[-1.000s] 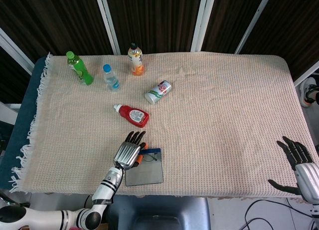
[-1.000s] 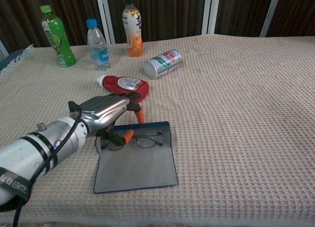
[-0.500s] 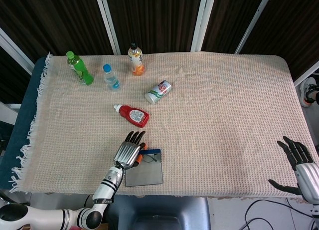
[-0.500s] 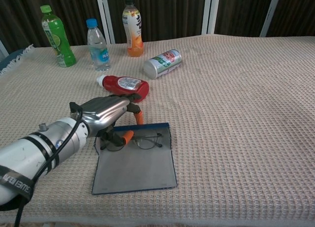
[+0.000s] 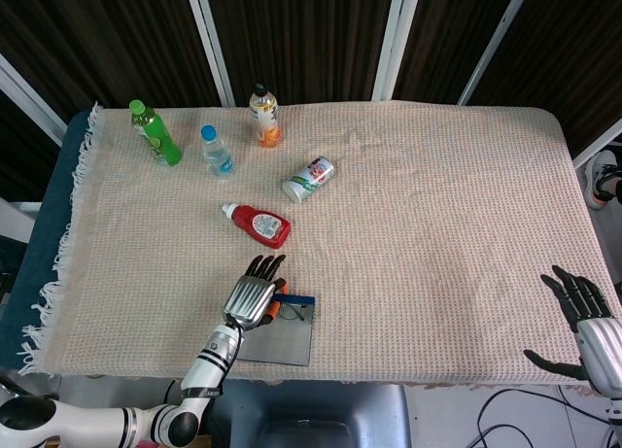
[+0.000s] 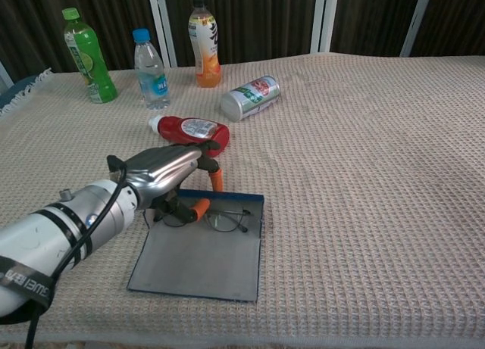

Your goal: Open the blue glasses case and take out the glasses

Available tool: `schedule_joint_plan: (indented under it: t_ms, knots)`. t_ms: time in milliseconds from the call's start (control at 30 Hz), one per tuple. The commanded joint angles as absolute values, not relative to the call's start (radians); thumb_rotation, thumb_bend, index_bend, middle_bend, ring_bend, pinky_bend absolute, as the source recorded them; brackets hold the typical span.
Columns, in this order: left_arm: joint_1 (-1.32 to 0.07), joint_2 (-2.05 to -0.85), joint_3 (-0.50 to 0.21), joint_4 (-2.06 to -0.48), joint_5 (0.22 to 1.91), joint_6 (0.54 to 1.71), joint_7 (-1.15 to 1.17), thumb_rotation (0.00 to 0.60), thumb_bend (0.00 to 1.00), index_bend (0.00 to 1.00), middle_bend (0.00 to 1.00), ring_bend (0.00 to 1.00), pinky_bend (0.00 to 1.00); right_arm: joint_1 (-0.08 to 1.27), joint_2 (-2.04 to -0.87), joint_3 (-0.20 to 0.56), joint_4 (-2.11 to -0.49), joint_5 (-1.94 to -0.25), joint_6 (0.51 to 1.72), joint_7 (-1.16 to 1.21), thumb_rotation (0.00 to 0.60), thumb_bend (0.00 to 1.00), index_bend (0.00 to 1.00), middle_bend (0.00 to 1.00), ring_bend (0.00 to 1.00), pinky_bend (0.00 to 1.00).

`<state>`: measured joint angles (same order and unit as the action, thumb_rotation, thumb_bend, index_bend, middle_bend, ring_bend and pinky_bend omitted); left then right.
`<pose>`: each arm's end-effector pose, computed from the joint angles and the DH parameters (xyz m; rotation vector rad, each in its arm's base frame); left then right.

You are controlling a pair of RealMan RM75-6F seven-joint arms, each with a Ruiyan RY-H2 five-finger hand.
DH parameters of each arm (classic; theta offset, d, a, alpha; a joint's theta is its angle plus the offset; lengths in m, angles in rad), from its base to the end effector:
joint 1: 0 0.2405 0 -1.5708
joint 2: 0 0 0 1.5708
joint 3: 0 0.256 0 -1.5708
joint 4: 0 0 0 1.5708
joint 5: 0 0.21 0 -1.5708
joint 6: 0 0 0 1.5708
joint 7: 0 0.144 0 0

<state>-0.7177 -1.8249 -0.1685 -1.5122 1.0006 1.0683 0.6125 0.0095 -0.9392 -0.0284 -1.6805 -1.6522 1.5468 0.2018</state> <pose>-0.1010 0.2884 -0.0901 -1.8980 -1.0243 -0.9160 -0.3039 -0.1403 0.1976 1.4452 -0.9900 0.9770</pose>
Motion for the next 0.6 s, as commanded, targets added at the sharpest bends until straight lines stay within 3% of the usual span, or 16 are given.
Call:
schedule_joint_plan:
  t_ms: [33,600]
  knots:
    - [-0.715,-1.828,-0.167,-1.510,1.006,1.072,0.602,0.600,0.47,0.49,0.00,0.00,0.00,0.009,-0.939,-0.029,-1.680,-1.652,1.547,0.201,0.600,0.15,0.00,0.00,0.00,0.03]
    - [-0.682,-1.890,-0.190,-1.398,1.154,1.168,0.395,0.600,0.48,0.48,0.00,0.00,0.00,0.008,-0.941,-0.030,-1.680,-1.655,1.548,0.196,0.600,0.15,0.00,0.00,0.00,0.03]
